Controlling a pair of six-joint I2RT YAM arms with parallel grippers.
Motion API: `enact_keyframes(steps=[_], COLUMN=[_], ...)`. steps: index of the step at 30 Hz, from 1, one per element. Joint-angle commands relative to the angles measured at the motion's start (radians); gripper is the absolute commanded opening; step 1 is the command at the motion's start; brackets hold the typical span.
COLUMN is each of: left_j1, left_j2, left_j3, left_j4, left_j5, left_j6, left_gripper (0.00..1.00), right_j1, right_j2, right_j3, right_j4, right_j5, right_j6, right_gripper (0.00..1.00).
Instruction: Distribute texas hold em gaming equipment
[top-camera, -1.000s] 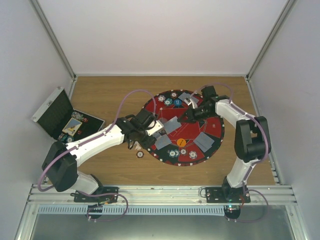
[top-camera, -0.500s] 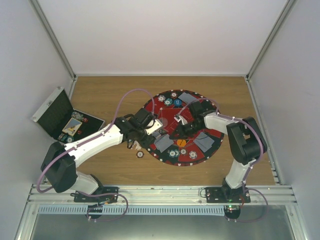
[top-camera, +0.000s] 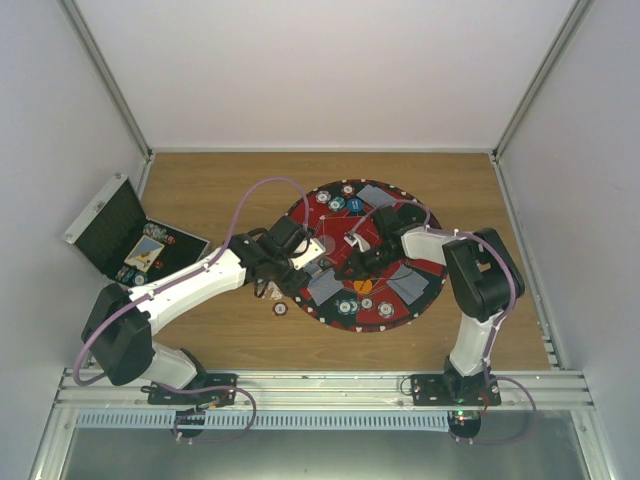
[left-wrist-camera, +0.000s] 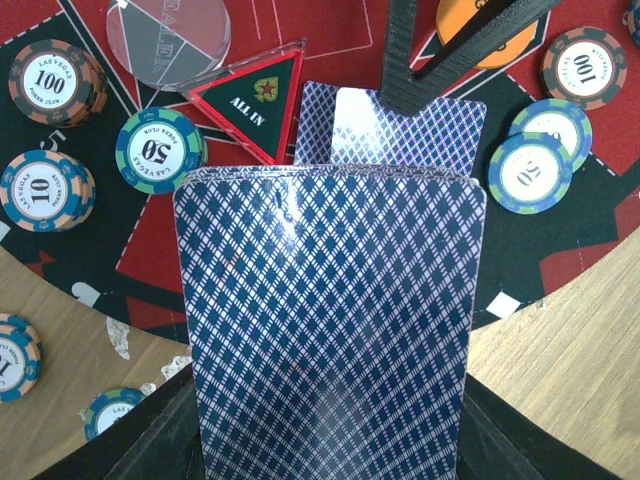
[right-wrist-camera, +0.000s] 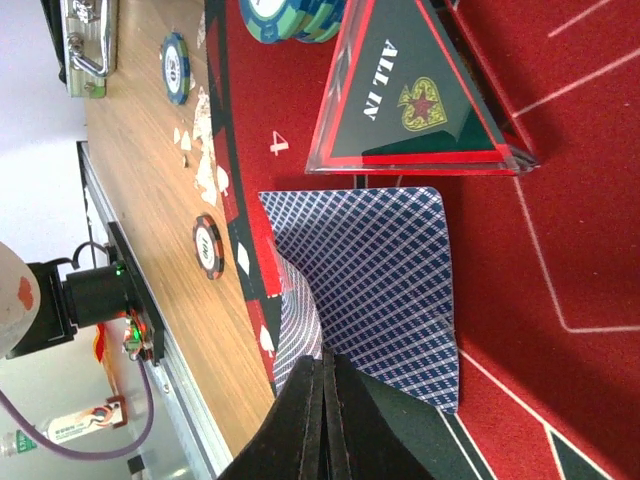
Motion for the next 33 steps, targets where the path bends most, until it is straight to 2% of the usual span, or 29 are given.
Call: enact_keyframes(steps=[1, 6, 18, 22, 28, 33], left_j1=[0.004, 0.004, 0.004, 0.004, 0.004, -0.010], left_j2=[-0.028, -0.026, -0.025, -0.027, -0.031, -0.019], left_j3=[0.002, 0.001, -0.003, -0.006, -0.006, 0.006], left_j4=[0.026, 0.028, 0.026, 0.026, 0.021, 0.018], left_j5=[0.006, 0.006, 0.003, 0.002, 0.000, 0.006], left_j6=[0.008, 0.008, 0.008, 0.008, 0.014, 0.026], left_gripper=[0.55, 0.55, 0.54, 0.55, 0.55, 0.54], right_j1=[0.009, 0.009, 0.009, 0.008, -0.048, -0.104], right_j2=[0.027, 0.030, 0.002, -0.022, -0.067, -0.099], right_j3=[-0.010, -0.012, -0.003, 0.016, 0.090, 0.223], right_j4=[0.014, 0.003, -0.045, -0.090, -0.204, -0.321], right_j5=[0.006, 0.010, 0.059, 0.098, 0.167, 0.151], right_j6=[0.003, -0.005, -0.027, -0.051, -0.109, -0.180], right_gripper=[0.00, 0.01, 0.21, 0.33, 0.58, 0.69])
